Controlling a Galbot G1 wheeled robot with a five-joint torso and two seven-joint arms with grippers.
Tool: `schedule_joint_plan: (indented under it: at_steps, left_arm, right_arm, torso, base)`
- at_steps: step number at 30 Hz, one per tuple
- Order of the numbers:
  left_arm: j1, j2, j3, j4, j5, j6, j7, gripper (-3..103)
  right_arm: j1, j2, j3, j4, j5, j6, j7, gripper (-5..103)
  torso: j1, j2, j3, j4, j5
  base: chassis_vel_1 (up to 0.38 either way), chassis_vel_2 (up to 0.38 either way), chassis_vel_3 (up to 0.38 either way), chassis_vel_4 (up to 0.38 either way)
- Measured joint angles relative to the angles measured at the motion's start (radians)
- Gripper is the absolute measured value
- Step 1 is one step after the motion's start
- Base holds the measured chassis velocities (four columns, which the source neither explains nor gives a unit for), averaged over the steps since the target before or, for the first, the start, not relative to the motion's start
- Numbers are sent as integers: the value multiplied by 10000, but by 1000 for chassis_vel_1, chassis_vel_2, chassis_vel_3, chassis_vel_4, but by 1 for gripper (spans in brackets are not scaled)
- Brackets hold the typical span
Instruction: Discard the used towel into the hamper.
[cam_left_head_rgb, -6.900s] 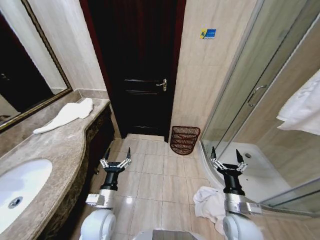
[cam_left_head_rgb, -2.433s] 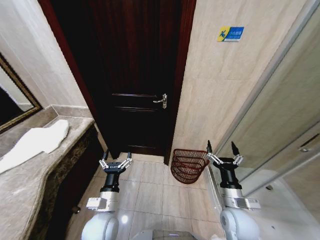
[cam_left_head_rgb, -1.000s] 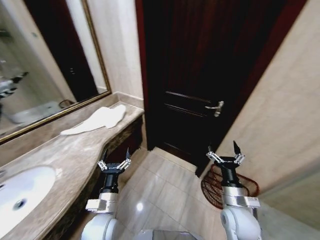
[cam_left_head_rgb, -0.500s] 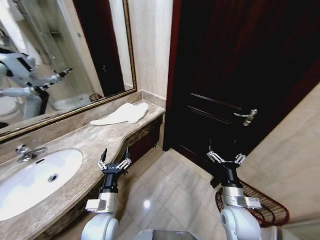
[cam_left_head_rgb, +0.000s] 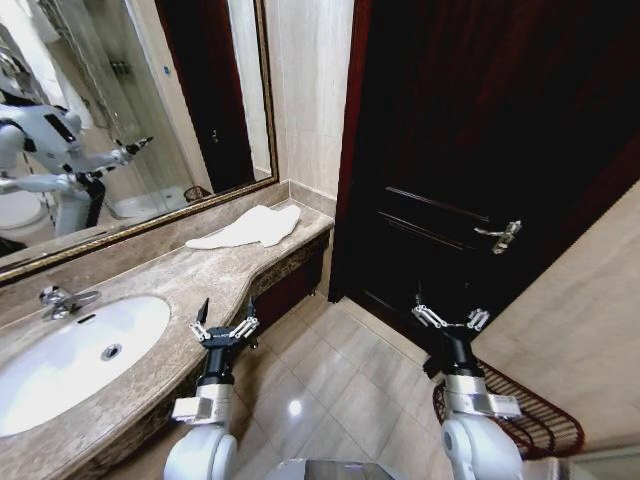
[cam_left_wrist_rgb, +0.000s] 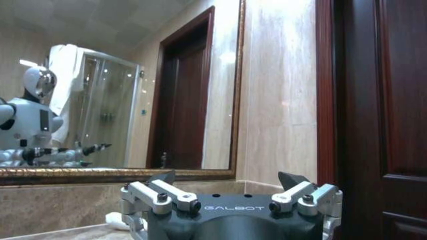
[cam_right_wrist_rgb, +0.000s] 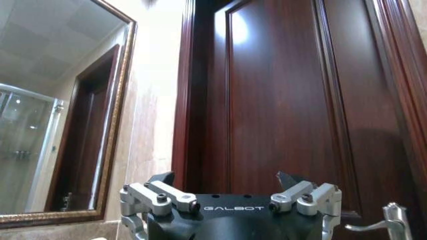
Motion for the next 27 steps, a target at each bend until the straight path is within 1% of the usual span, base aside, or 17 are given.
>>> schedule_joint_plan:
  at_steps: [3, 10, 15, 21, 22, 27]
  left_arm:
    - [12, 0, 0, 0, 11, 10, -46, 100]
    - [41, 0, 58, 5, 102, 14, -9, 100]
    - [41, 0, 73, 32, 140, 13, 0, 100]
    - [-12, 0, 68, 78, 155, 12, -78, 100]
    - [-14, -1, 65, 90, 158, 13, -95, 100]
    - [-31, 0, 59, 120, 158, 43, -128, 100]
  right_arm:
    - [-36, 6, -15, 0, 7, 52, -68, 100]
    - [-59, -15, -4, -20, 64, 88, -107, 100]
    - [-45, -53, 3, -32, 88, 89, -108, 100]
    - [-2, -78, -2, -56, 98, 76, -108, 100]
    - [6, -81, -13, -60, 98, 71, -108, 100]
    - [66, -85, -29, -116, 84, 168, -94, 100]
  torso:
    - [0, 0, 0, 0, 0]
    - [2, 0, 1, 0, -1]
    - [5, -1, 1, 2, 1]
    - [7, -3, 3, -4, -4]
    - [6, -3, 3, 1, 3]
    - [6, -3, 2, -1, -1]
  base:
    - [-42, 62, 67, -65]
    - [-143, 146, 158, -132]
    - [-226, 216, 239, -221]
    - [-226, 210, 222, -212]
    - [-214, 221, 226, -190]
    - [-206, 210, 211, -191]
